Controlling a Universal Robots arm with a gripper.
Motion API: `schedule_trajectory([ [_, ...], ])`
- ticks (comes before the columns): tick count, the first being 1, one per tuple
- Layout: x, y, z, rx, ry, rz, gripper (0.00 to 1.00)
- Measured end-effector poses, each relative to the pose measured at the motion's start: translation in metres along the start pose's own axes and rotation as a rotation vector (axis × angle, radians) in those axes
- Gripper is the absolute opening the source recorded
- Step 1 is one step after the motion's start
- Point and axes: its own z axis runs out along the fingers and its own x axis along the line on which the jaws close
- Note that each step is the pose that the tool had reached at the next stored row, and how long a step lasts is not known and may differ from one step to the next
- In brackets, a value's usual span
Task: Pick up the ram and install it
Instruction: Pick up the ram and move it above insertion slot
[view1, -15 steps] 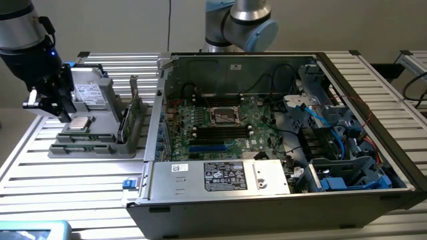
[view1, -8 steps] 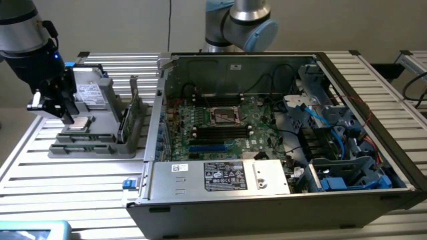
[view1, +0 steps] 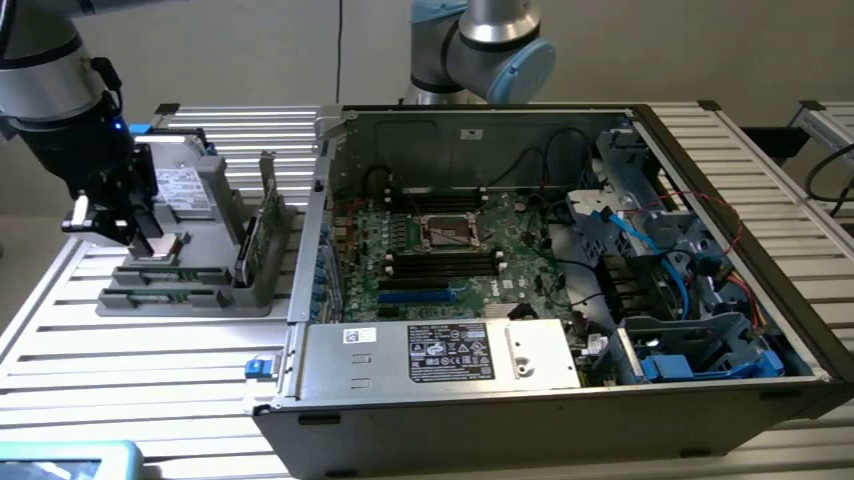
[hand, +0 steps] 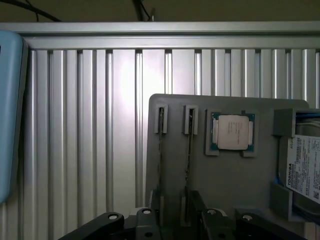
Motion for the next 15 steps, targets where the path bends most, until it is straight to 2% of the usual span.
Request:
schedule_trajectory([
  [9,0.007,-0.0003,0.0142,-0.0001,0.0001,0.0,0.36],
  [15,0.008,-0.0019,0.0244,0.0,0.0027,0.0,0.36],
])
